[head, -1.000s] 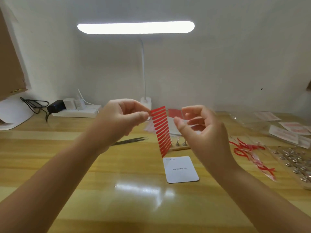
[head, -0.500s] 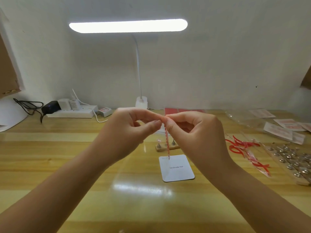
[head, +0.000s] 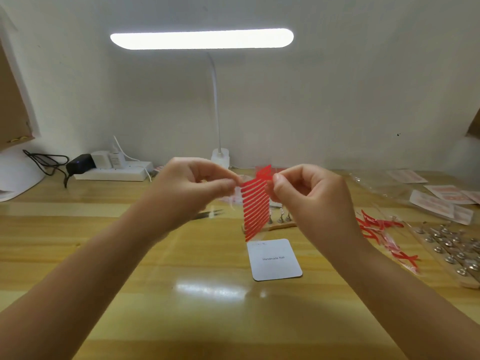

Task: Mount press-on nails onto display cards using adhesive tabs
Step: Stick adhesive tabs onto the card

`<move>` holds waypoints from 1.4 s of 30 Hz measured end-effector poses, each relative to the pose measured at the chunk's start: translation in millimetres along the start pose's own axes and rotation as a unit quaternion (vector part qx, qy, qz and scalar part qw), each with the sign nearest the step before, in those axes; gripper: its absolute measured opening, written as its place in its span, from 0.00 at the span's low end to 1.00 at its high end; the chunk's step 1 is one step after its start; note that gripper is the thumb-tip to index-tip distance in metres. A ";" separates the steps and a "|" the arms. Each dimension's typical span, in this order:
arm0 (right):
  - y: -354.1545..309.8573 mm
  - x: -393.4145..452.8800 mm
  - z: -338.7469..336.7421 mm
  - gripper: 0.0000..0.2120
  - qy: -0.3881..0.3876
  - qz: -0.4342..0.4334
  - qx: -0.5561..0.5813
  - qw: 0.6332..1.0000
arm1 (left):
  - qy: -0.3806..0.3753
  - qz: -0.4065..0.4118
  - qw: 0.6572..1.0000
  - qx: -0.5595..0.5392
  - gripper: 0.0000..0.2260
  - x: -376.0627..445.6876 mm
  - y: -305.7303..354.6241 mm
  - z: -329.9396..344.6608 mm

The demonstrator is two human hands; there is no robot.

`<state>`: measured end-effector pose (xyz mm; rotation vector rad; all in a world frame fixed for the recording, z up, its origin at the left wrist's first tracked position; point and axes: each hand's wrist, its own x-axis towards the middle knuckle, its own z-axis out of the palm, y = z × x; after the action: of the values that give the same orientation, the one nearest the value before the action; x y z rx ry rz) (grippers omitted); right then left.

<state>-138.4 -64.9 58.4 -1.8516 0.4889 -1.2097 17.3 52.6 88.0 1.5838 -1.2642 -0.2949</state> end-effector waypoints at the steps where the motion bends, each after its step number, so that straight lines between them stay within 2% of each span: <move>1: 2.1 2.8 -2.7 0.06 0.005 0.022 0.023 0.999 | -0.001 -0.019 1.000 -0.004 0.04 3.2 -1.1 -7.5; 6: 9.6 13.1 -8.8 0.06 0.015 0.114 0.154 0.981 | -0.068 -0.087 0.993 0.036 0.05 20.5 -21.9 -54.2; 11: 13.8 13.4 -6.7 0.06 0.007 0.160 0.195 0.968 | -0.150 -0.152 0.972 0.099 0.07 26.2 -66.7 -107.4; 13: 14.5 11.7 -3.7 0.06 -0.001 0.164 0.196 0.967 | -0.200 -0.197 0.941 0.187 0.04 23.9 -92.8 -123.6; 16: 16.1 9.9 -0.6 0.05 -0.006 0.170 0.193 0.966 | -0.270 -0.269 0.873 0.306 0.07 17.5 -122.9 -125.7; 17: 16.6 9.6 -0.8 0.05 -0.007 0.172 0.192 0.966 | -0.270 -0.280 0.867 0.311 0.07 17.2 -129.4 -122.4; 19: 17.6 9.4 -0.3 0.05 -0.013 0.176 0.194 0.965 | -0.243 -0.275 0.880 0.303 0.05 18.5 -137.4 -117.0; 24: 20.7 8.5 0.9 0.05 -0.025 0.183 0.188 0.965 | -0.118 -0.228 0.909 0.329 0.03 23.9 -145.0 -104.8; 28: 21.0 7.5 1.8 0.05 -0.031 0.185 0.190 0.964 | -0.059 -0.117 0.859 0.495 0.02 25.6 -148.2 -84.1; 30: 21.3 7.5 1.5 0.05 -0.032 0.185 0.189 0.964 | -0.040 -0.069 0.841 0.535 0.05 27.2 -150.1 -77.8; 34: 22.2 7.8 1.0 0.05 -0.035 0.186 0.187 0.964 | -0.036 -0.062 0.857 0.511 0.05 27.8 -148.1 -83.8; 37: 22.9 7.9 1.0 0.05 -0.035 0.190 0.188 0.963 | -0.082 -0.131 0.887 0.434 0.05 28.8 -143.5 -87.2; 39: 23.5 7.9 1.5 0.05 -0.037 0.194 0.188 0.962 | -0.109 -0.148 0.884 0.430 0.06 30.0 -143.3 -82.5; 42: 23.5 8.0 1.3 0.05 -0.038 0.201 0.190 0.960 | -0.082 -0.125 0.876 0.459 0.07 31.3 -147.6 -74.0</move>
<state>-130.8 -83.2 43.4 -1.3838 0.5176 -0.8804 166.8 53.7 11.3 2.5915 -1.4183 0.0455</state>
